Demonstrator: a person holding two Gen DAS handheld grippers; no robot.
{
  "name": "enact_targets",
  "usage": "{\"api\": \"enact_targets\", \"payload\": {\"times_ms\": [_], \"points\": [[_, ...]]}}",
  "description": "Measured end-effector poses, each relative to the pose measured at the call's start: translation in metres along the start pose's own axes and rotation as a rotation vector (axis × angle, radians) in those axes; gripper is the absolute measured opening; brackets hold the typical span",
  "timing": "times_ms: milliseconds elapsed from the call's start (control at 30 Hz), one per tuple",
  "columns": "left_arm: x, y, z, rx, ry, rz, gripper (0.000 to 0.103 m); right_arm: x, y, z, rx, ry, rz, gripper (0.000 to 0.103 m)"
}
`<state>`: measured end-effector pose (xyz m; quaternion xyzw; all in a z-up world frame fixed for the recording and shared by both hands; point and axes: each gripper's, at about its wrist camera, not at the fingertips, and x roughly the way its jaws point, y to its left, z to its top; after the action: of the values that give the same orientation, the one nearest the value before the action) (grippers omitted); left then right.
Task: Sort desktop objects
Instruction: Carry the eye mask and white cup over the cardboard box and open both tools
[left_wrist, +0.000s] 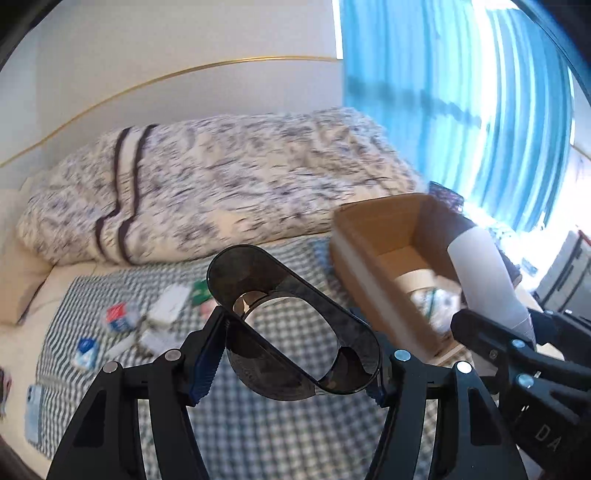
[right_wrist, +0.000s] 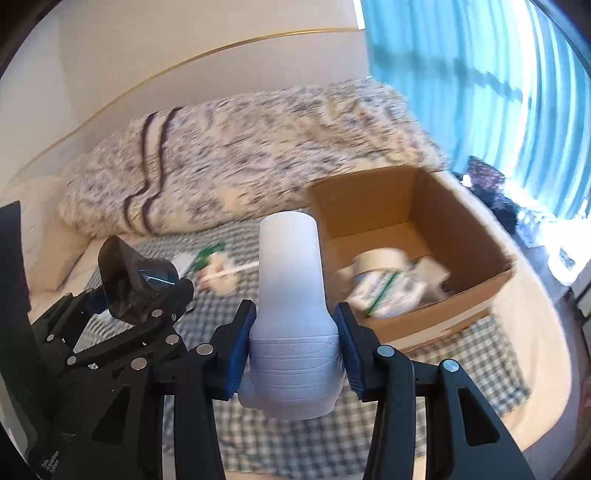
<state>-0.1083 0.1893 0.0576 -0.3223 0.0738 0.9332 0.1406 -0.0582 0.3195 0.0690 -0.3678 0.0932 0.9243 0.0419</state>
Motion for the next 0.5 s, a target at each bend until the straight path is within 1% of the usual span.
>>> {"api": "enact_targets", "payload": {"times_ms": [167,233,333,400,500], "points": [[0.033,-0.049,0.027,0.046,0.006,-0.060,0.065,0.011,-0.054,0.025,0.055,-0.008,-0.070,0.043],[0.052,-0.068,0.033,0.077,0.023,-0.066,0.065,0.023,-0.074,0.032,0.078,-0.001,-0.084,0.043],[0.076,-0.092,0.031,0.123,0.043,-0.055,0.065,0.044,-0.100,0.040,0.120,0.021,-0.084,0.043],[0.091,-0.106,0.029,0.144,0.063,-0.062,0.065,0.060,-0.114,0.043,0.141,0.032,-0.092,0.043],[0.107,-0.124,0.027,0.176,0.071,-0.066,0.065,0.083,-0.132,0.045,0.169,0.056,-0.095,0.043]]}}
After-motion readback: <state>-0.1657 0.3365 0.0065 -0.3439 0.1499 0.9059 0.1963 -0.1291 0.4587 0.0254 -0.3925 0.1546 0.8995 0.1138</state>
